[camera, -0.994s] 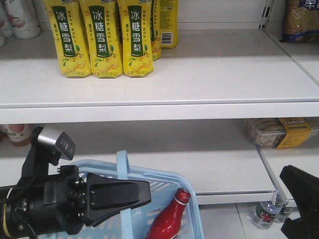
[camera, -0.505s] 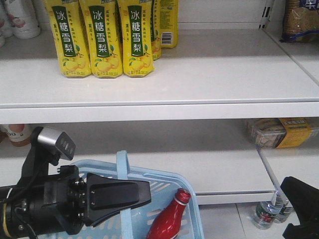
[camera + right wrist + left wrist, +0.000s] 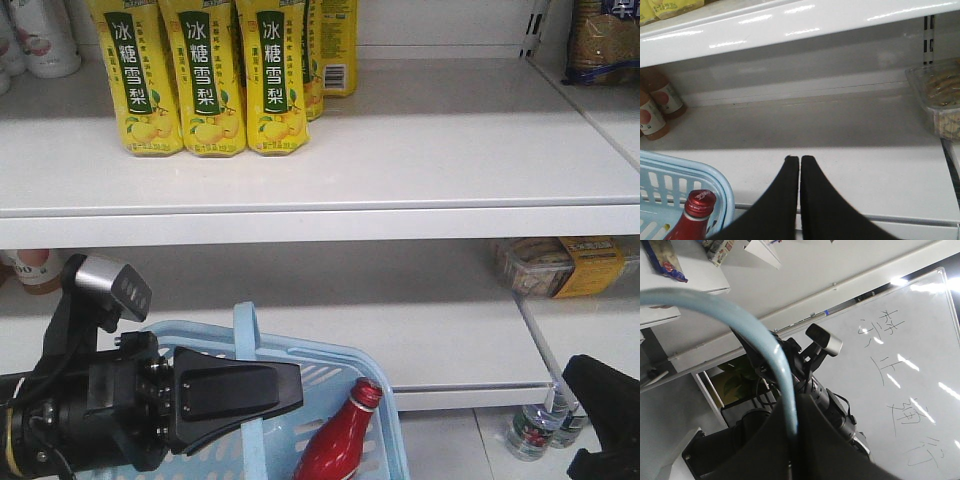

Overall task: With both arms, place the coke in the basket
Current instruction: 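Withdraw the open right gripper away from the basket, then swing the basket with the bottle toward the left side with the left gripper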

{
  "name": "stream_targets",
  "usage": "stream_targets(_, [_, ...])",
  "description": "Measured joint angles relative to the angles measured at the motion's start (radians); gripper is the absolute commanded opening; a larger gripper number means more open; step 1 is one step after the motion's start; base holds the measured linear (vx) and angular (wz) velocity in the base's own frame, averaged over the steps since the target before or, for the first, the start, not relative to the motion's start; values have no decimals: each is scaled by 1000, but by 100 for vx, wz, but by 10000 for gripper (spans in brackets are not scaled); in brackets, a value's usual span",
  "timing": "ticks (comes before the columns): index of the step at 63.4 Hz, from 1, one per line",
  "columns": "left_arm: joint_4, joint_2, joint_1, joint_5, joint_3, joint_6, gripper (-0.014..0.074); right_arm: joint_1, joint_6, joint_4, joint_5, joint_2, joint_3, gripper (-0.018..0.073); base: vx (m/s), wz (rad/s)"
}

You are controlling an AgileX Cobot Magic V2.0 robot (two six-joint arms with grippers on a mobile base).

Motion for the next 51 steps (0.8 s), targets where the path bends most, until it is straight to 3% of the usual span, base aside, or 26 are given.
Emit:
stream_targets(16, [-2, 0, 0, 0, 0, -2, -7, 0, 0, 1, 0, 0, 0, -5, 0, 0])
stream_targets(32, [44, -59, 0, 1, 0, 68, -7, 0, 0, 1, 0, 0, 0, -5, 0, 0])
stream_targets(41, [14, -132, 0, -14, 24, 160, -7, 0, 0, 1, 0, 0, 0, -5, 0, 0])
stream_targets(51, [-77, -193, 0, -19, 115, 328, -7, 0, 0, 1, 0, 0, 0, -5, 0, 0])
